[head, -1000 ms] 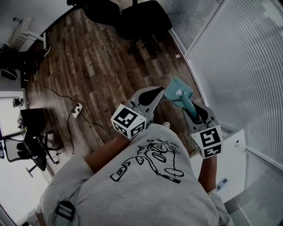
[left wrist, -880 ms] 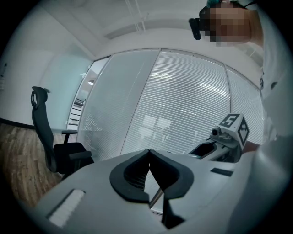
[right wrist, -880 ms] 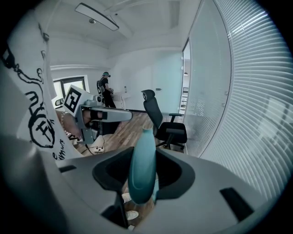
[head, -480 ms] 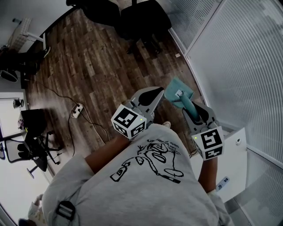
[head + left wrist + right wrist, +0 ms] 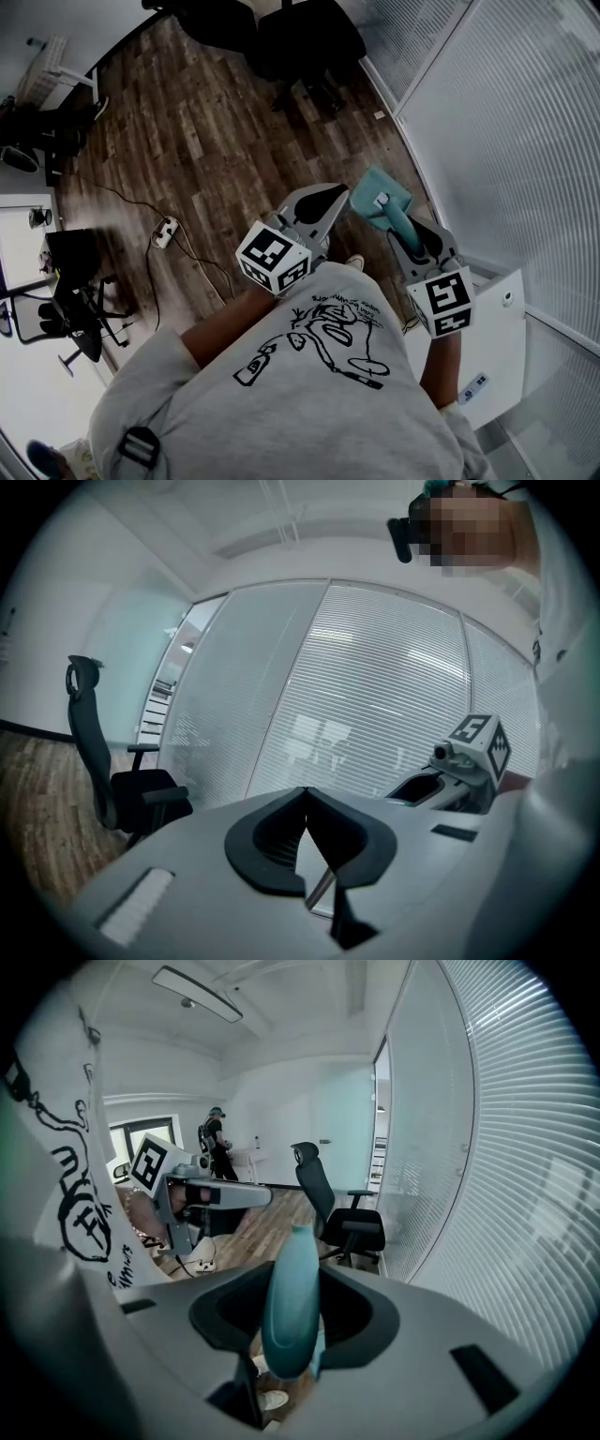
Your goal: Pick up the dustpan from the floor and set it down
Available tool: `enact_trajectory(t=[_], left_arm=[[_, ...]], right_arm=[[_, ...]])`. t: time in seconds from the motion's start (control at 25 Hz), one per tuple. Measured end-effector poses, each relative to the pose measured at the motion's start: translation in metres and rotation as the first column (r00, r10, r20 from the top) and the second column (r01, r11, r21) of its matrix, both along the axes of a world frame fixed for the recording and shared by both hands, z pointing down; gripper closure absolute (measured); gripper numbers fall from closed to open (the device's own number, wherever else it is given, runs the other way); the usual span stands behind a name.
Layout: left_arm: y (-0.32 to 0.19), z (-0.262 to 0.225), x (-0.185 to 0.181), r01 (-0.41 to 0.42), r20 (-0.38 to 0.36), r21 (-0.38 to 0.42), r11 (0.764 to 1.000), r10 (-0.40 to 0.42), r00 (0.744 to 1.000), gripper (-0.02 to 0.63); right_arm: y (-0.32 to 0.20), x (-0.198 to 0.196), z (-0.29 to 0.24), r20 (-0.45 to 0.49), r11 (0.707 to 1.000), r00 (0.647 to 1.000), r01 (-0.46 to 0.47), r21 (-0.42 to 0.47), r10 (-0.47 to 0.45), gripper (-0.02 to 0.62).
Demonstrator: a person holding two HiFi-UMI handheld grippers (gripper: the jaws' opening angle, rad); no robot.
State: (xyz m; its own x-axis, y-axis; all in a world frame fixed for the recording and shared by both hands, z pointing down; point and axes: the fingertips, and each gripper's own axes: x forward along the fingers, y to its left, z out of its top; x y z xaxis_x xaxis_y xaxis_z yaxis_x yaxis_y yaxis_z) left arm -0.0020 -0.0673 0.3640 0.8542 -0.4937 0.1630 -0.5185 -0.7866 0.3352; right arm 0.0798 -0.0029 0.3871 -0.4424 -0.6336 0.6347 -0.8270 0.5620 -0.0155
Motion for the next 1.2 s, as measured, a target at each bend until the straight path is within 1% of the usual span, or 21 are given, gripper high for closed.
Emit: enact_trajectory(t=[0.68,1.2], left_arm=[[0.007,0.005,-0.015,0.010,0.016,-0.028,1.000,-0.010,1.000,0.604],[0.014,0.019,-0.026,0.033,0.035,-0.048,0.998,-0.031,0.999,0.604]], right_arm=[[0.001,-0.002,0.036,-0.002,0.998,1.000,-0.020,-0.052,0.020,0.465],[0.007,0.004,0.088,-0.017,0.993,0.999,-0.029,-0.113,0.028,0.466]])
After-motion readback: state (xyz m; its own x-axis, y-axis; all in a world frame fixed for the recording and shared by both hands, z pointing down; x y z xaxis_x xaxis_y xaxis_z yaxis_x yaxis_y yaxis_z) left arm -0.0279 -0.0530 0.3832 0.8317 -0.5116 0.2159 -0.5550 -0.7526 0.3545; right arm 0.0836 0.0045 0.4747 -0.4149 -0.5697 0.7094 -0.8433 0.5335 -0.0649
